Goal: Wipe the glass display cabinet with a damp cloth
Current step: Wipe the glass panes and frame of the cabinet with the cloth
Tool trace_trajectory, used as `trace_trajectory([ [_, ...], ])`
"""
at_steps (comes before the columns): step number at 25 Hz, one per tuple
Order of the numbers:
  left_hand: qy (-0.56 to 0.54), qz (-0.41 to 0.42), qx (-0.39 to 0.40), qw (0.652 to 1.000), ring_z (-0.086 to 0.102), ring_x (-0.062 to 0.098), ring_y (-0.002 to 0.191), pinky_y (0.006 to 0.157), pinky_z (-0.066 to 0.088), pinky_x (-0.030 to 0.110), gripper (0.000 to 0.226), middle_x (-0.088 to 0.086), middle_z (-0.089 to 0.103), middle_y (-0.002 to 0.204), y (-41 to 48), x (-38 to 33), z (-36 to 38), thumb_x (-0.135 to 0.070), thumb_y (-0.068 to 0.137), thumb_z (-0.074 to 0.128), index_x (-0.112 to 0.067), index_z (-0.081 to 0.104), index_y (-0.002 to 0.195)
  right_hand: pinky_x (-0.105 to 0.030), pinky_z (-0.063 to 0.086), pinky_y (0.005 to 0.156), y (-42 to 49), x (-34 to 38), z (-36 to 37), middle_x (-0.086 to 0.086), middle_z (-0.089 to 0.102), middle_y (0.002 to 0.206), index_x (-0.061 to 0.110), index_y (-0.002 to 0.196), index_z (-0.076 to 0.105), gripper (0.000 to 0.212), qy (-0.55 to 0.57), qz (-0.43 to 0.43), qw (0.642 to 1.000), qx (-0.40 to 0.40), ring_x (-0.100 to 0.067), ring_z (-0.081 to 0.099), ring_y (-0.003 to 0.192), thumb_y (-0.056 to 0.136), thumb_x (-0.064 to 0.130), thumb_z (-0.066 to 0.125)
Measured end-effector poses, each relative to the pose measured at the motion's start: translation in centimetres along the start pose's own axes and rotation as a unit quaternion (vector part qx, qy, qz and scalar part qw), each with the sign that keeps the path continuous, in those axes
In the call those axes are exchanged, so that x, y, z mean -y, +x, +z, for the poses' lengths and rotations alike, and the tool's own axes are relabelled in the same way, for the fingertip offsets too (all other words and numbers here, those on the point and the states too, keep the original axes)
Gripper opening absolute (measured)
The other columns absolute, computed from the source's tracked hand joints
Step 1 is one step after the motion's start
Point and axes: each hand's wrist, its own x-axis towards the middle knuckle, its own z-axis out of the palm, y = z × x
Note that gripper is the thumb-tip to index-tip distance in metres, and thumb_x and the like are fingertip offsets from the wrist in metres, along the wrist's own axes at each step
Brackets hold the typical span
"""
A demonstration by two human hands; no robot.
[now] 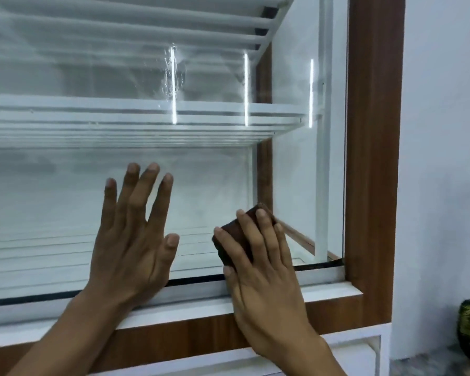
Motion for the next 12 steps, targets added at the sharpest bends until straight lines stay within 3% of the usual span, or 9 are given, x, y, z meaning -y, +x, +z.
trace_trajectory([
  [4,0.01,-0.002,0.004,1.0,0.006,0.036,0.156,0.126,0.001,0.055,0.067,0.021,0.014,0.164,-0.2,-0.1,0.1,-0.042,0.104,0.014,0.0,0.021,0.156,-0.058,0.024,0.124,-2.2,-5.5,-1.8,-0.006,0.005,0.17,0.031,0.155,0.02,0.056,-0.009,0.252,0.967,-0.017,-0.026,-0.003,0.158,0.1,0.036,0.027],
  [8,0.022,-0.018,0.015,0.999,0.005,0.036,0.156,0.126,0.002,0.059,0.068,0.018,0.011,0.166,1.4,0.1,-0.1,-0.043,0.104,0.013,0.0,0.019,0.156,-0.059,0.013,0.125,1.0,-6.0,-1.8,-0.01,0.005,0.17,0.025,0.16,0.018,0.059,-0.032,0.159,0.986,-0.025,-0.033,-0.002,0.158,0.103,0.035,0.028],
  [12,0.016,-0.058,-0.002,0.998,0.002,0.034,0.157,0.127,-0.001,0.056,0.066,0.016,0.008,0.167,12.5,4.6,-1.9,-0.041,0.104,0.013,-0.003,0.014,0.158,-0.051,0.003,0.128,18.3,-7.7,-5.5,-0.008,0.013,0.168,0.023,0.157,0.023,0.058,0.006,0.106,0.991,-0.085,-0.032,0.003,0.157,0.101,0.032,0.035],
])
